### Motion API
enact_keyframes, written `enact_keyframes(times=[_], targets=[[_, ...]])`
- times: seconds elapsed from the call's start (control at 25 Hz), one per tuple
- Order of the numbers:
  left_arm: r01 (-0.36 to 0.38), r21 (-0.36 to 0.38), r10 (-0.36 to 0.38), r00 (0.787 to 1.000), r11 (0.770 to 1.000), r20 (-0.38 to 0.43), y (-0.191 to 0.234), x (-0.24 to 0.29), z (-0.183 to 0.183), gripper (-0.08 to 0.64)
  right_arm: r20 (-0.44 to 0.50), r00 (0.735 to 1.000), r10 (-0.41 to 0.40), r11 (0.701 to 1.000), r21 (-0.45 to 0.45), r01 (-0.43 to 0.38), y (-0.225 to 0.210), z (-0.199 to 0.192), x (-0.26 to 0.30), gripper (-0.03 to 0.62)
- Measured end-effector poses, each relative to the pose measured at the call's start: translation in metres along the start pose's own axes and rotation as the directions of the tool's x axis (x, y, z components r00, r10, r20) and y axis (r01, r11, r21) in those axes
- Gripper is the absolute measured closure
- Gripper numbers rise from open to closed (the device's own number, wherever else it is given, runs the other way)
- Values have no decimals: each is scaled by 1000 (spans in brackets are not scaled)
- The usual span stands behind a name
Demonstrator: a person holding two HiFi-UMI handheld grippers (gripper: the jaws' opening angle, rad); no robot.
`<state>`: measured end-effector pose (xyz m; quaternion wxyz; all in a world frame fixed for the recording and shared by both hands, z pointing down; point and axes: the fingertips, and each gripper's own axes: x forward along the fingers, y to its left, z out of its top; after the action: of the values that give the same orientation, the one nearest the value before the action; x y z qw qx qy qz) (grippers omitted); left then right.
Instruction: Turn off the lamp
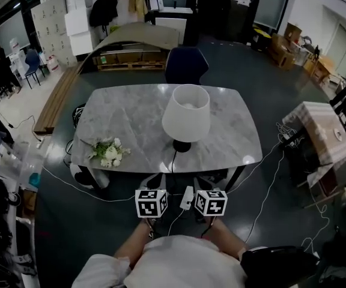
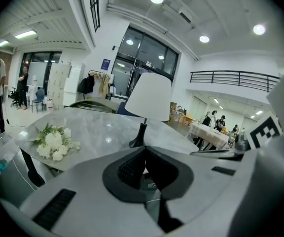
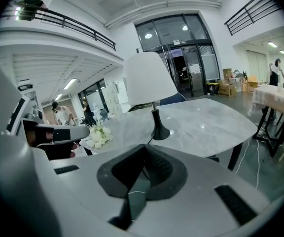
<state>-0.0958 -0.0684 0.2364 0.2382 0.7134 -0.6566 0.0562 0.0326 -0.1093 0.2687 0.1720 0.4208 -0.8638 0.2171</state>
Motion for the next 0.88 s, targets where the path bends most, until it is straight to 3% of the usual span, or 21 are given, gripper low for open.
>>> enact_keyframes(times=[0.28,0.88], targets=[[-17,9,17,1000,1000,-15,23,-15,-5,551,-6,1000,2,1000,-22,-2,30,3,5,592],[49,57,-47,998,997,-36,50,-25,9,551,13,998,-67,997,-29,67,76,5,10,592]])
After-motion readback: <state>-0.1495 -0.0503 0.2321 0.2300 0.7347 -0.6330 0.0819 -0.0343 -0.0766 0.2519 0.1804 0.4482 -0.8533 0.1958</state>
